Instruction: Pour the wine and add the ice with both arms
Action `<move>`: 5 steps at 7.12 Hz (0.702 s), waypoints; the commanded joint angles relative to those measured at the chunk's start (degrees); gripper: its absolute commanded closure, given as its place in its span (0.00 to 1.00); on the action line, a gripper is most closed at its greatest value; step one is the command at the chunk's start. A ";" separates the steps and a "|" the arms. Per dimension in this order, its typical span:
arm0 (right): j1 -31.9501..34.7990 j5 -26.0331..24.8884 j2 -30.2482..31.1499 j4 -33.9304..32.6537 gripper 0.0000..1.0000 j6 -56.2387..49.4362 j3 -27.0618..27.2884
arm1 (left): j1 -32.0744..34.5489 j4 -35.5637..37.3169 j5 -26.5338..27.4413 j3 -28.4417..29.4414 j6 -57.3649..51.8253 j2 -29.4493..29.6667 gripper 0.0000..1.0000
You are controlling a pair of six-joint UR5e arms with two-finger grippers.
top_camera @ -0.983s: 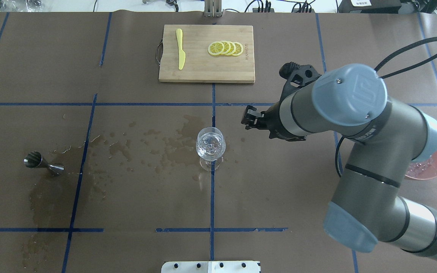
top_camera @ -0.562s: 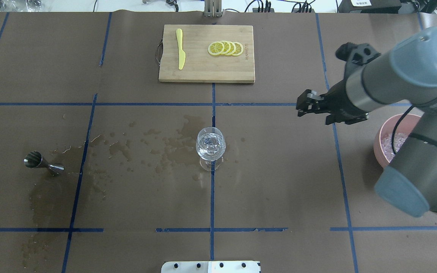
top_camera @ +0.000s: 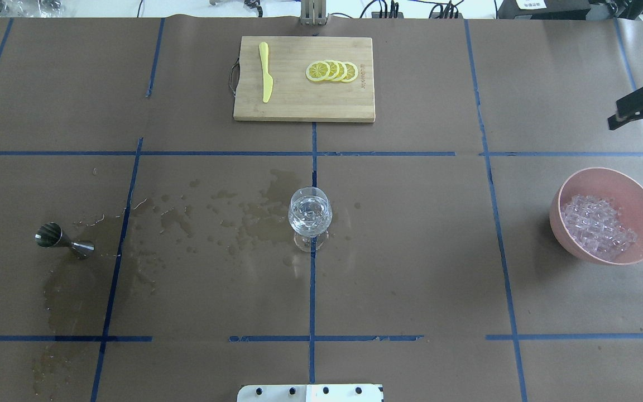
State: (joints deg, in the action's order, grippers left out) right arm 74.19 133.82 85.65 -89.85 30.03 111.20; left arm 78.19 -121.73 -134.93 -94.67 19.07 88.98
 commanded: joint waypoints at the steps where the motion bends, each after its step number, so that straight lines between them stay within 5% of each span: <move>1: 9.28 1.44 0.83 0.11 0.00 -23.43 -13.13 | 0.04 0.00 -0.25 -0.60 -0.26 -0.04 0.00; 3: 10.63 1.18 0.48 0.20 0.00 -29.94 -17.77 | -0.14 -0.61 -0.25 -1.74 -4.71 -1.34 0.00; 5: 11.24 1.70 0.83 0.02 0.00 -29.50 -17.34 | 0.12 -13.64 0.37 -0.43 -5.81 -5.03 0.00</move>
State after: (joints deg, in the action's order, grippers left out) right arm 85.05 135.27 86.38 -89.78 0.80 93.72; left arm 78.17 -128.25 -134.80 -95.80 13.78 85.82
